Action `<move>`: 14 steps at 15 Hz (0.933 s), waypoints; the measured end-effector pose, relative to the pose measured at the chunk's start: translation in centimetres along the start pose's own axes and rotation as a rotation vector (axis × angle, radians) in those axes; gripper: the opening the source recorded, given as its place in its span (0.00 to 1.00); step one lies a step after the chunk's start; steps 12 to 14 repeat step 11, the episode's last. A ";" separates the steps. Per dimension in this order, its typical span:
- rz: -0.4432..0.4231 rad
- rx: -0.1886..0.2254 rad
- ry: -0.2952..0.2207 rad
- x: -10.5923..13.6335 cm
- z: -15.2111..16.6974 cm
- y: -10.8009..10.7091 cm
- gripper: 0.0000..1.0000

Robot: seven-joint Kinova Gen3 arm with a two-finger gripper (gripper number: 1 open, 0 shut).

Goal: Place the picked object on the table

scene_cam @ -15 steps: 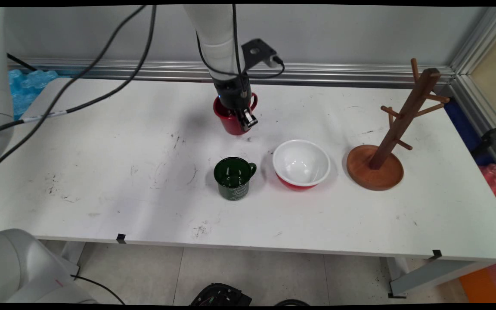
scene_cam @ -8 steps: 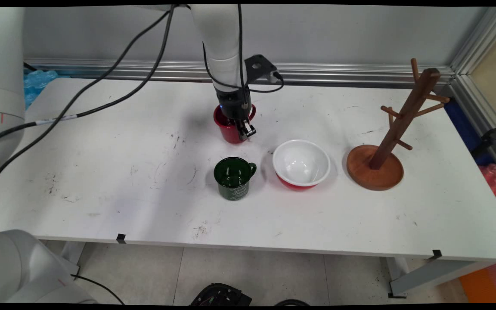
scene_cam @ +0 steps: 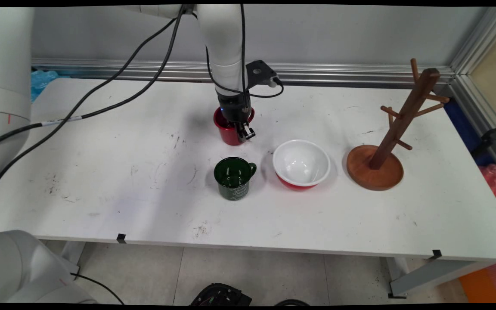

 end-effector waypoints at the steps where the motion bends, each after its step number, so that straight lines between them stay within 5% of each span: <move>1: -0.001 0.000 -0.002 0.0 0.2 0.0 1.00; 14: 0.028 0.011 0.054 1.0 -0.3 -0.6 1.00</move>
